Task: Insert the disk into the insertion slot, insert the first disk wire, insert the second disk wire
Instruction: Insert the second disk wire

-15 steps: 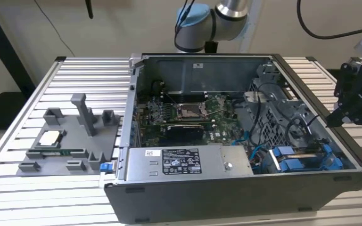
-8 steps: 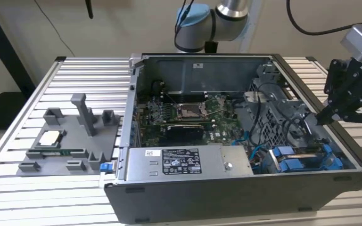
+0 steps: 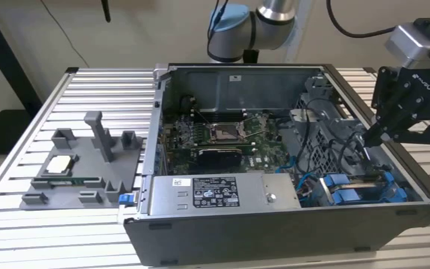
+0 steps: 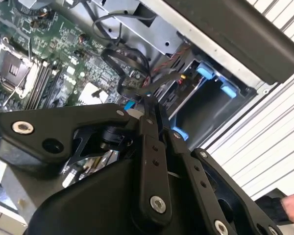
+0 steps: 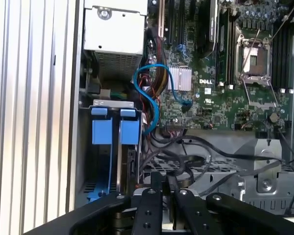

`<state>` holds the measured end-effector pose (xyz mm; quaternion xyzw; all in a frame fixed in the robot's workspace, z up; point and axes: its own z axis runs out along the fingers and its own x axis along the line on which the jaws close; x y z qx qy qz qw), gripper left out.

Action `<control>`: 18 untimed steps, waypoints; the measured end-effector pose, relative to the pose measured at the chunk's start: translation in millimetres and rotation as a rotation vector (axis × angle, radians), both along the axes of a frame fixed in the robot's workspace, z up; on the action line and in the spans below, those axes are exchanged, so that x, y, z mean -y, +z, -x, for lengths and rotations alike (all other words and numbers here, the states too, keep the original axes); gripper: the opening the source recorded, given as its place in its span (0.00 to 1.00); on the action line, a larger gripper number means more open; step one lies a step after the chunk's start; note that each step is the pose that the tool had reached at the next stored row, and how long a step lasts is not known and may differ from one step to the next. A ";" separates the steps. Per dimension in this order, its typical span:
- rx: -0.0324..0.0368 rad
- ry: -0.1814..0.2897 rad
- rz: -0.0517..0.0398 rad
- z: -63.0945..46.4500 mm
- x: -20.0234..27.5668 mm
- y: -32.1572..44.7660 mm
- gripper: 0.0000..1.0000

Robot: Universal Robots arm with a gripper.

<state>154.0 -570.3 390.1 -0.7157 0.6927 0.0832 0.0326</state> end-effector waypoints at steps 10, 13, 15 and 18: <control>0.0109 0.000 0.0333 19.2 0.0 3.6 0.16; 0.0120 0.001 0.0726 19.7 0.0 3.4 0.16; 0.0120 0.001 0.1015 19.9 0.0 3.2 0.16; 0.0120 0.002 0.1253 19.9 0.0 2.7 0.16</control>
